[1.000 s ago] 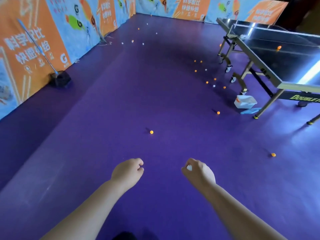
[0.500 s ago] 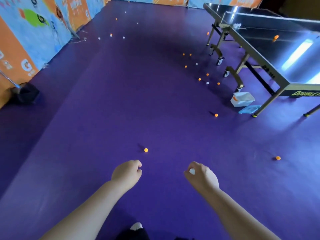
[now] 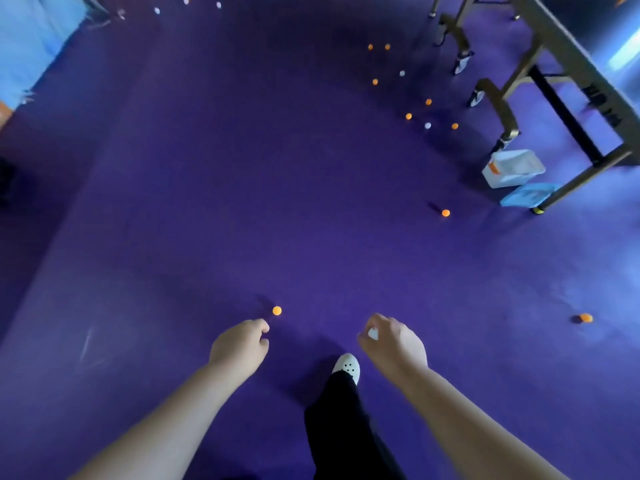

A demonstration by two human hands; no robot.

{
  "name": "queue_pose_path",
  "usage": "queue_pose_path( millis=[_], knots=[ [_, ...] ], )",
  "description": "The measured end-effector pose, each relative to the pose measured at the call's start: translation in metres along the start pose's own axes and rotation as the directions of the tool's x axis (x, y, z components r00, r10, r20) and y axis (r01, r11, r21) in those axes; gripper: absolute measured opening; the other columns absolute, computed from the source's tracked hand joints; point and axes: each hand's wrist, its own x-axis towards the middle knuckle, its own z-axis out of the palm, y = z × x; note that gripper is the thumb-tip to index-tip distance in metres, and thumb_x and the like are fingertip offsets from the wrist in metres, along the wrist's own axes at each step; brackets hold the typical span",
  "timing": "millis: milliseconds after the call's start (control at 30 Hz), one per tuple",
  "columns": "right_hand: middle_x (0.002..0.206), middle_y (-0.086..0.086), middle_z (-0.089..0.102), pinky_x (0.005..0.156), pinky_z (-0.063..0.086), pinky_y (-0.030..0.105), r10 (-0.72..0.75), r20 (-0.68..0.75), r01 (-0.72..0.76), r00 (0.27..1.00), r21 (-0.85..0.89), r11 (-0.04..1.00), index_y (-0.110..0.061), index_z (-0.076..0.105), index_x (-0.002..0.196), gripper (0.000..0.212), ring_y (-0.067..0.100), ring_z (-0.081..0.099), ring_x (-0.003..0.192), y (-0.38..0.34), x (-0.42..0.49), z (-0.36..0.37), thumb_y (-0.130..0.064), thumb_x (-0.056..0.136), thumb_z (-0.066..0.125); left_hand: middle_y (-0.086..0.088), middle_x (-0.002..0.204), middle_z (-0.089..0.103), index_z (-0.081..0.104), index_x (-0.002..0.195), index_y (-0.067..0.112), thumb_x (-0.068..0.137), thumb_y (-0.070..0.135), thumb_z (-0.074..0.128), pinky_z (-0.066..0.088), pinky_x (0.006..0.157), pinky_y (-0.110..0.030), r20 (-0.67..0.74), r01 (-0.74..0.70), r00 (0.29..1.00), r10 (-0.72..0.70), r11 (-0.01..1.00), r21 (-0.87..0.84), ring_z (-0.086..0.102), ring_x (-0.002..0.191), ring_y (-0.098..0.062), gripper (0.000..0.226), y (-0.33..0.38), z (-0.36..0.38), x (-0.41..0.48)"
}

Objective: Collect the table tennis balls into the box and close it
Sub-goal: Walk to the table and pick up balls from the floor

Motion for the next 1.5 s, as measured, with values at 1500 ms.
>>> queue_pose_path(
  millis=[1500],
  knots=[
    [0.085, -0.004, 0.056, 0.059, 0.036, 0.028, 0.086, 0.255, -0.084, 0.963, -0.02, 0.996, -0.02, 0.055, 0.087, 0.012, 0.024, 0.051, 0.073, 0.078, 0.49, 0.28, -0.029, 0.085, 0.047, -0.001, 0.097, 0.055, 0.055, 0.102, 0.015, 0.077, 0.014, 0.061, 0.036, 0.064, -0.031, 0.152, 0.246, 0.962, -0.226, 0.96, -0.129, 0.044, 0.089, -0.023, 0.025, -0.038, 0.328, 0.489]
  ],
)
